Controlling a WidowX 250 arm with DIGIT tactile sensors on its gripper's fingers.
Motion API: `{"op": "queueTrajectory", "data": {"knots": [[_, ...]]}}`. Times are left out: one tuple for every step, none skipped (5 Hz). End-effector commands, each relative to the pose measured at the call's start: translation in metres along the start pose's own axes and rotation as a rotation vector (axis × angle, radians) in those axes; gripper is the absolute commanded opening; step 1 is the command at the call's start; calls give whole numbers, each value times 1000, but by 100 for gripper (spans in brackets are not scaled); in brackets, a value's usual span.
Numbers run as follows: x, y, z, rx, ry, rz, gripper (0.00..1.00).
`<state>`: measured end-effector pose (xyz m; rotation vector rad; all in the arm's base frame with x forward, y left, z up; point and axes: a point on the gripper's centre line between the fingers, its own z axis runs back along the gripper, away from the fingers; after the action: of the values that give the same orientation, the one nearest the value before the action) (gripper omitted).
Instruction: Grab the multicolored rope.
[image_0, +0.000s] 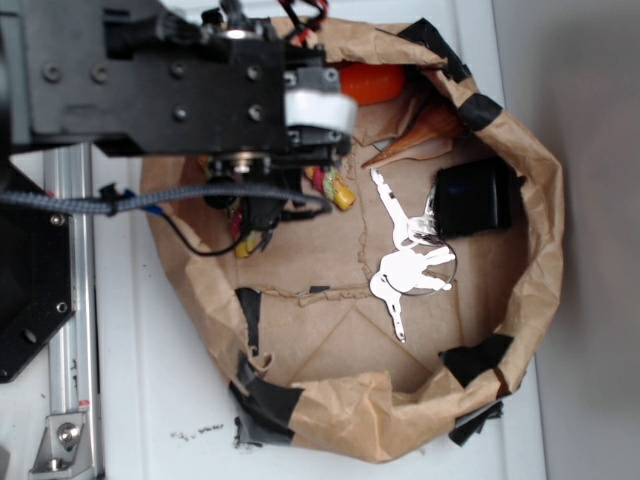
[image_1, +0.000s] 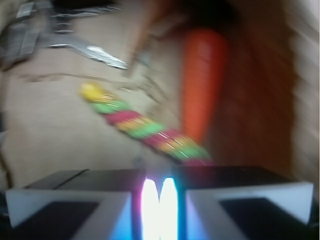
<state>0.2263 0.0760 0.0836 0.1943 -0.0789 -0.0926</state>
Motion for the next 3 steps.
{"op": "queueTrajectory", "data": {"knots": [[26, -15, -11, 26, -125, -355, 100], [28, -13, -29, -13, -107, -401, 100], [24, -10, -46, -94, -63, -400, 100]]}}
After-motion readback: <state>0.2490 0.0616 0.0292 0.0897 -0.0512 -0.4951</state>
